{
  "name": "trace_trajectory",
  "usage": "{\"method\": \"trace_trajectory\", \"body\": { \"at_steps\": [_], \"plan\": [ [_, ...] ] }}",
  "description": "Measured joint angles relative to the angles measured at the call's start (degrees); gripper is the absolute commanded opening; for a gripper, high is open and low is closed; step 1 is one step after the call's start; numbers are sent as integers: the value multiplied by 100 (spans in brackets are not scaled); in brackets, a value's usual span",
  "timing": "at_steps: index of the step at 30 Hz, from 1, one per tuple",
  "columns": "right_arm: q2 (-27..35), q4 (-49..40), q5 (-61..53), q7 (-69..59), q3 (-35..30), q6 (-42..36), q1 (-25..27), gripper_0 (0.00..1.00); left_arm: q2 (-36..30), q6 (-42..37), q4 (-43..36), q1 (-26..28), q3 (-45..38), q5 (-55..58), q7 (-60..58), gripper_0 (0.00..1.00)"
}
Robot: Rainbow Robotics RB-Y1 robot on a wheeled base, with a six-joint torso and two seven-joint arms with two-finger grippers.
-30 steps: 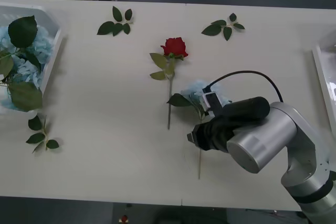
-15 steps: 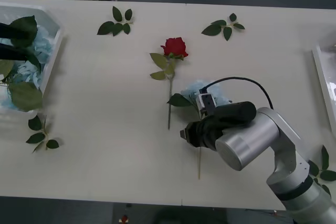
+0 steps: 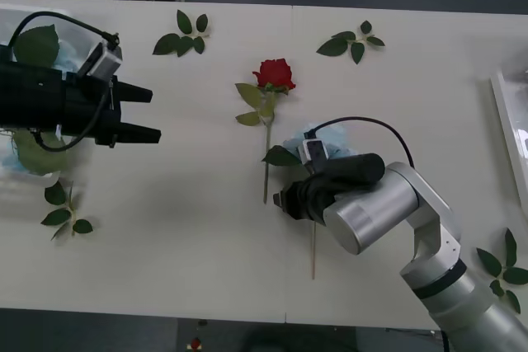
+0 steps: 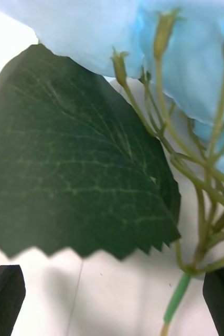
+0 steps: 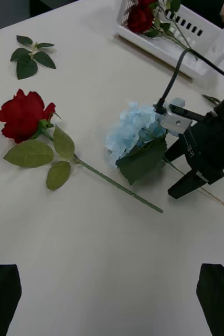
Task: Put the red flowers into the right box and the blue flowers into the left box
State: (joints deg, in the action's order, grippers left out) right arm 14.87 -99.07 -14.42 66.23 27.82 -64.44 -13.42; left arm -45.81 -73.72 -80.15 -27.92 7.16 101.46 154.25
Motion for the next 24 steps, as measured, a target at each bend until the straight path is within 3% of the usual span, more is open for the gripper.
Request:
{"method": "trace_trajectory", "body": {
  "at_steps": [1,6,11,19,24],
  "plan": [
    [-2,33,0,0,1,29,-3,97,85,16,-145,58,-10,-202,0,98],
    [-3,189,0,0,13,44,-113,55,598,16,-576,98,-9,-1287,-328,98],
    [-3,304,1,0,22,45,-206,38,1220,16,-665,84,-9,-2263,-1381,98],
    [-3,314,7,0,66,45,-205,10,2071,73,-664,-91,60,-3637,-2097,98],
    [-2,313,8,1,74,46,-205,6,2122,220,-664,-159,304,-3775,-2406,98]
  ]
}}
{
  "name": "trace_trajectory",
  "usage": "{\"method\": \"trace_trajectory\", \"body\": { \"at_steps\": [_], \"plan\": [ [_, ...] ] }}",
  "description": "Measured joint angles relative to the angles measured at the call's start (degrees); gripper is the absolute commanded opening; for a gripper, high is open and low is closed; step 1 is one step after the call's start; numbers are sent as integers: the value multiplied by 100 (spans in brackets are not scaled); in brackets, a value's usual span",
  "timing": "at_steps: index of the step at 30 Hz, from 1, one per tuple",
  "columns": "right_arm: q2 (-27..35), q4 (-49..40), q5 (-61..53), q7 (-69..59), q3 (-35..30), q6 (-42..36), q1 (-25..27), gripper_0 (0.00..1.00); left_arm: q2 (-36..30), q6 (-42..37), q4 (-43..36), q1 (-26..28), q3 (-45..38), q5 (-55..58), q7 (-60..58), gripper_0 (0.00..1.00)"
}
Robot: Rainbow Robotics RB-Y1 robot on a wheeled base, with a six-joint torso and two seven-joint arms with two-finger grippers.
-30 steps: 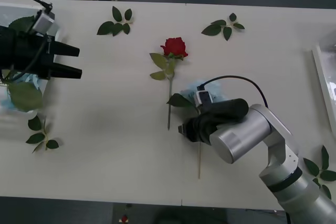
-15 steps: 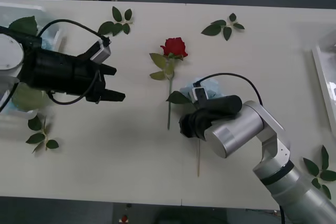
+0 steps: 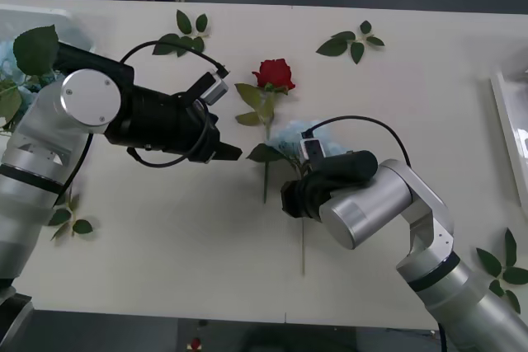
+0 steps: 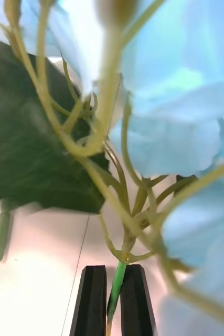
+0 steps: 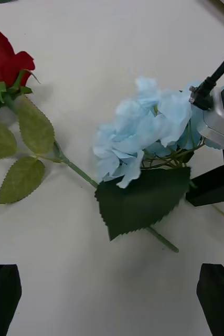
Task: Put the red flowers into the right box and the blue flowers into the left box
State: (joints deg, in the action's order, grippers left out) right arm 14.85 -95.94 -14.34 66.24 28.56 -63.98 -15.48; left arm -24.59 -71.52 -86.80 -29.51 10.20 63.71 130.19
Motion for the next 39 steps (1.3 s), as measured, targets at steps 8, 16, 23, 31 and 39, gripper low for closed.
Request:
{"method": "trace_trajectory", "body": {
  "at_steps": [8,16,23,31,39],
  "plan": [
    [349,-550,-116,1,-57,-162,25,0,-14,0,0,0,14,232,0,98],
    [852,-1734,-1063,16,-960,-239,503,0,-238,0,0,0,9,665,0,98],
    [1291,-2543,-2096,89,-1807,-187,944,0,-358,0,0,1,-334,1584,2,98],
    [1637,-2724,-3693,1256,-2681,274,1191,0,-358,0,0,157,-740,2898,219,98],
    [1649,-2724,-5240,2168,-3720,283,1204,0,-359,-150,1,638,-814,3629,1218,98]
  ]
}}
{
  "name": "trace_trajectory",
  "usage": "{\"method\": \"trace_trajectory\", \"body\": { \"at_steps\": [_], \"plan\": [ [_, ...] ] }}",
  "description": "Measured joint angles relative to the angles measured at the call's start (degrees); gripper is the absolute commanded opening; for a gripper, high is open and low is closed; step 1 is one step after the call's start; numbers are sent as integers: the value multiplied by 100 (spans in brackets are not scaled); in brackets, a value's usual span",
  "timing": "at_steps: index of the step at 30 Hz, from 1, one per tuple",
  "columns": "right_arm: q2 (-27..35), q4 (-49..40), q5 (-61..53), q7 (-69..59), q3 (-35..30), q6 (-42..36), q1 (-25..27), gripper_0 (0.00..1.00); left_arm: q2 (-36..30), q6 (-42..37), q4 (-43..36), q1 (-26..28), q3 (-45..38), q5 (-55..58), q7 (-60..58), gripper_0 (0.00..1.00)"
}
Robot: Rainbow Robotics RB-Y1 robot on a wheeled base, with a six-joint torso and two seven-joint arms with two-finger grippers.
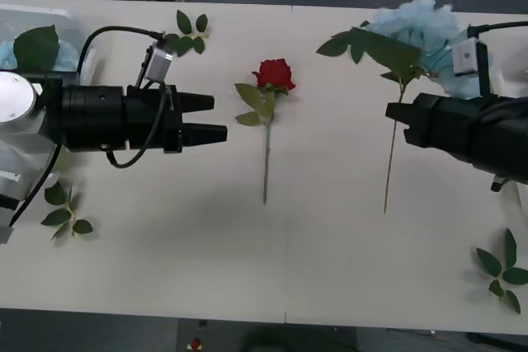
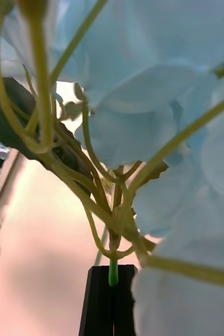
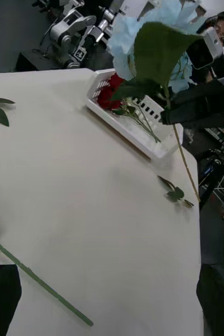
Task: Put the red flowers into the right box and the blue flowers into the left box
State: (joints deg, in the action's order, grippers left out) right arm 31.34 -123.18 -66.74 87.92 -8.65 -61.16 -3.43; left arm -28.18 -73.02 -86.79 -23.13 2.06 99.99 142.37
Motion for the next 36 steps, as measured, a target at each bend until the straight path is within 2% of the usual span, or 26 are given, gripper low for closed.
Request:
{"method": "trace_trajectory", "body": {
  "at_steps": [5,13,16,21,27,36],
  "plan": [
    [0,0,-755,754,-266,130,-2,0,0,-340,0,52,-118,106,0,98],
    [0,-1,-1434,1850,-346,129,-103,0,95,-323,0,49,-156,216,0,98],
    [0,-1,-1673,2235,-343,129,-241,0,222,79,0,20,29,216,0,98],
    [-61,-1,-1818,2643,-258,129,-502,0,288,1093,0,-105,793,502,0,98],
    [-602,-1,-1466,3082,50,129,-759,0,347,2223,0,-241,1733,1159,0,98],
    [-1121,230,-1236,3870,527,129,-840,0,548,2626,1,-561,2180,1386,0,98]
  ]
}}
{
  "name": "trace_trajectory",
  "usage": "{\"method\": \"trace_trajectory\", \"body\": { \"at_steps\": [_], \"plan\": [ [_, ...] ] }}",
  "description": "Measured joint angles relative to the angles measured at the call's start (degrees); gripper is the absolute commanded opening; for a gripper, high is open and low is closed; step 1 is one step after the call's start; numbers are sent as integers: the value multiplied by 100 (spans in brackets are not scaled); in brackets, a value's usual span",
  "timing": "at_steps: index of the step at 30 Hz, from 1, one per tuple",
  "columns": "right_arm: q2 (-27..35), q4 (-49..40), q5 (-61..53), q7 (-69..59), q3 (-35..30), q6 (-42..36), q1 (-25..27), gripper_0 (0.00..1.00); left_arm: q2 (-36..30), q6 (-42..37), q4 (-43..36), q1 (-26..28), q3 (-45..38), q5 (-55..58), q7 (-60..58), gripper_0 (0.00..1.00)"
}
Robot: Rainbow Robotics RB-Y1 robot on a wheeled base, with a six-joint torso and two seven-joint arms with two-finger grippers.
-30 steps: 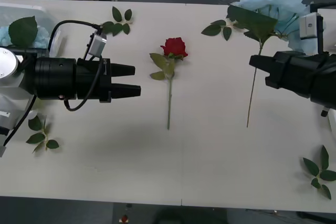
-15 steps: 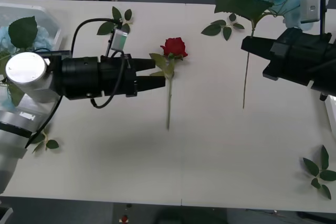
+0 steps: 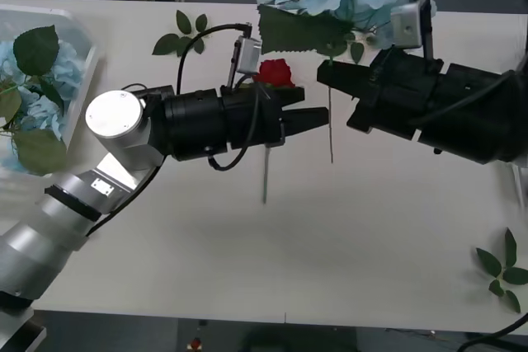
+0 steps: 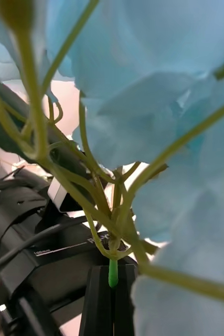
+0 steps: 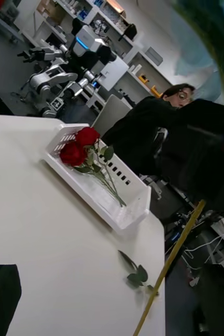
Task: Put the red flowers into the right box and the blue flowers into the left box
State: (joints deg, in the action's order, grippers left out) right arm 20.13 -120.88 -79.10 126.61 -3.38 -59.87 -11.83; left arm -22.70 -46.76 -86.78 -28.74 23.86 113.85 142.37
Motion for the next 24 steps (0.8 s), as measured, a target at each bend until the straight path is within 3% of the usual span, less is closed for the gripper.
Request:
{"method": "trace_trajectory", "body": {
  "at_steps": [5,7,8,9,10,11,24],
  "plan": [
    [-143,361,8,340,196,1,-270,0,-13,82,20,-101,191,166,0,98],
    [-208,464,61,356,196,2,-381,0,-22,193,35,-101,196,165,0,90],
    [-247,507,81,372,196,2,-435,0,-21,230,35,-101,200,165,0,72],
    [-287,554,89,398,196,2,-490,0,-19,278,34,-101,207,166,1,45],
    [-322,594,89,443,197,2,-538,0,-19,335,35,-101,221,166,1,7],
    [-349,620,89,482,198,2,-578,0,-19,386,35,-101,245,166,1,0],
    [-386,639,91,495,433,2,-635,0,-19,571,35,-101,390,173,2,0]
  ]
}}
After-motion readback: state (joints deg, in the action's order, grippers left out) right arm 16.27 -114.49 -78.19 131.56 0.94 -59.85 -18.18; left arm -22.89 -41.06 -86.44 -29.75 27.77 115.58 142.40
